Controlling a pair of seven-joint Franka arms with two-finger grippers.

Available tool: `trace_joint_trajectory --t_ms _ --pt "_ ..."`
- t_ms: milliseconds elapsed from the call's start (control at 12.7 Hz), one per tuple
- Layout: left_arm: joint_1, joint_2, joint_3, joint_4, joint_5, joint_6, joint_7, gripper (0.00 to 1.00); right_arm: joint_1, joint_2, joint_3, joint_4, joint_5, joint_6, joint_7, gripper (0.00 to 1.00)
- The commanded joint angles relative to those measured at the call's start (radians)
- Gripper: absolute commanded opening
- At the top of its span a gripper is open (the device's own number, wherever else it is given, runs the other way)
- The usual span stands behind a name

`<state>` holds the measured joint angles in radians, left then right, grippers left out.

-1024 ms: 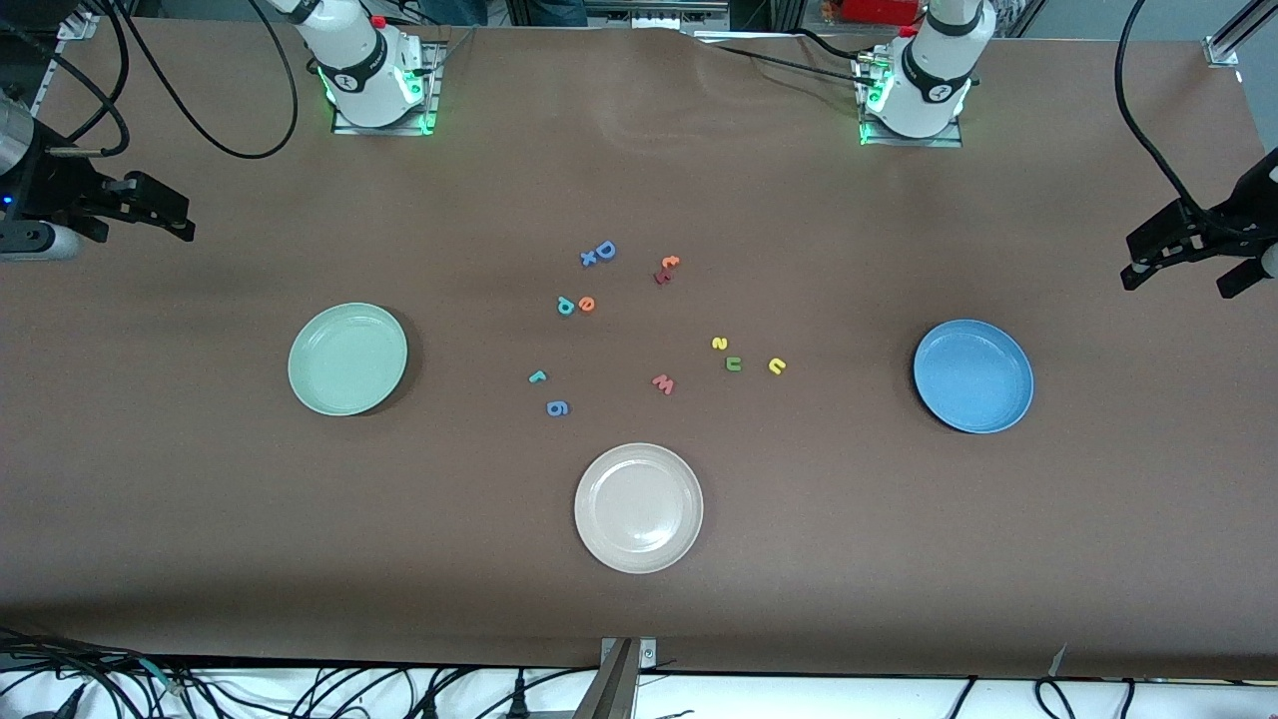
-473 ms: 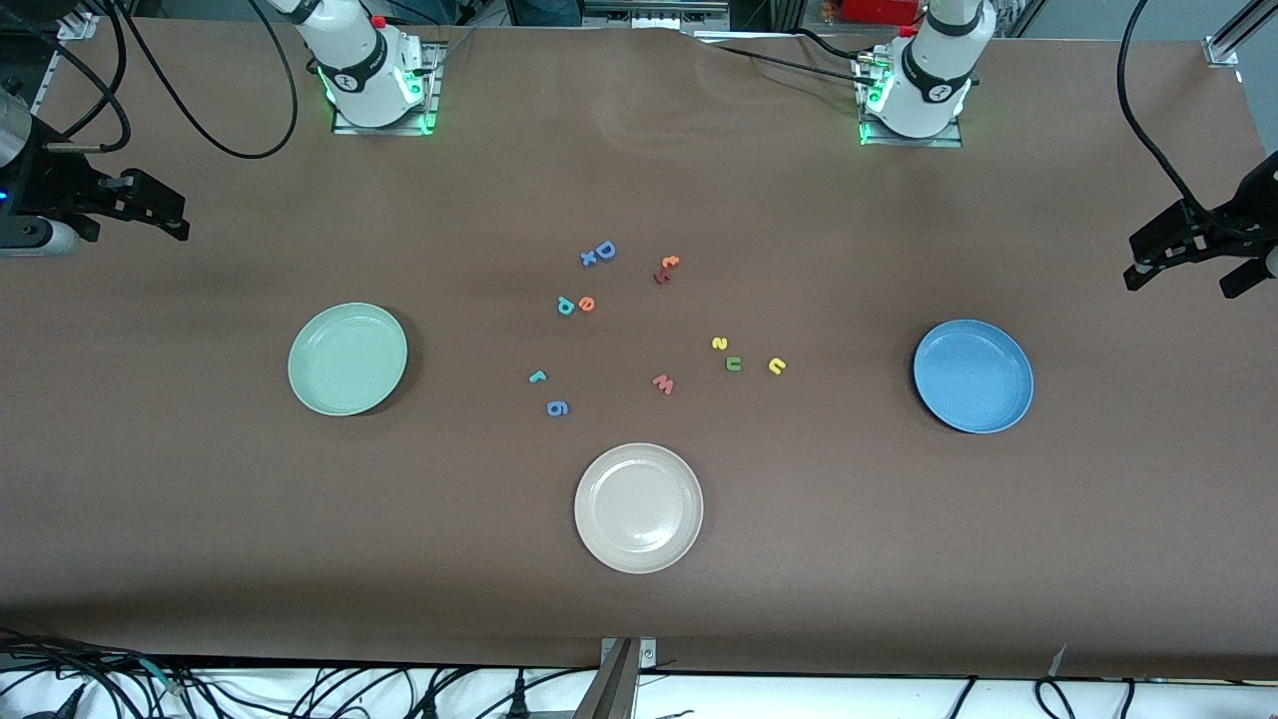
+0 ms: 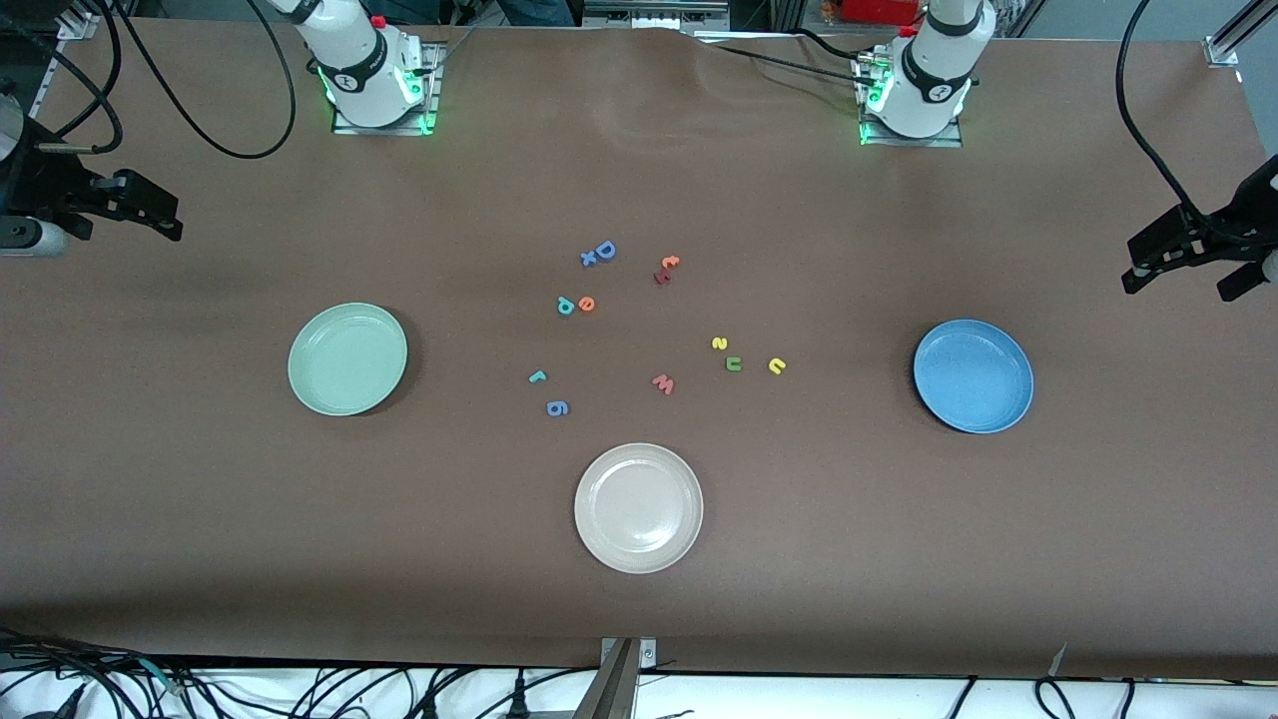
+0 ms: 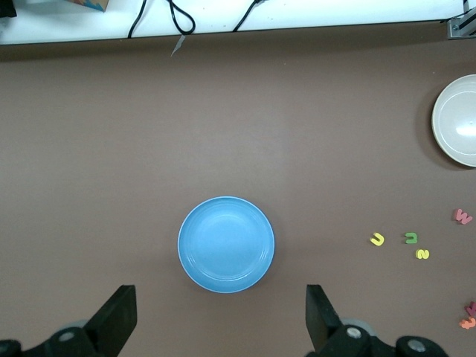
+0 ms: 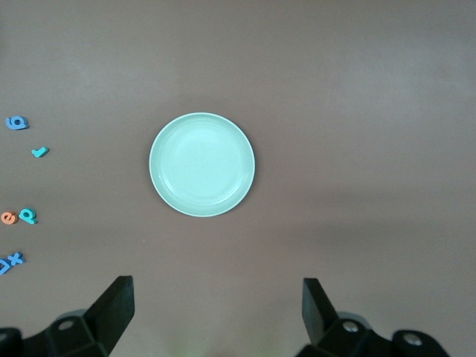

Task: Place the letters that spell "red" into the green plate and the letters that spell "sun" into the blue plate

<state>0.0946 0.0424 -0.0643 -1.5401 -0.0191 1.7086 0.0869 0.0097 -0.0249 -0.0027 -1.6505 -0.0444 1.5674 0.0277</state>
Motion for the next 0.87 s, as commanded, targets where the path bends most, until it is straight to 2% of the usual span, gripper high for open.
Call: trace_joint_trajectory --t_ms 0,788 --pt "0.007 0.019 0.000 0.025 0.013 0.002 0.007 1.00 0.001 -0.007 0.001 0.005 -0.015 -0.027 0.069 1.00" --pt "0.002 0.022 -0.006 0.038 0.013 0.002 0.005 1.00 0.001 0.007 0.000 0.003 -0.022 -0.057 0.064 1.00"
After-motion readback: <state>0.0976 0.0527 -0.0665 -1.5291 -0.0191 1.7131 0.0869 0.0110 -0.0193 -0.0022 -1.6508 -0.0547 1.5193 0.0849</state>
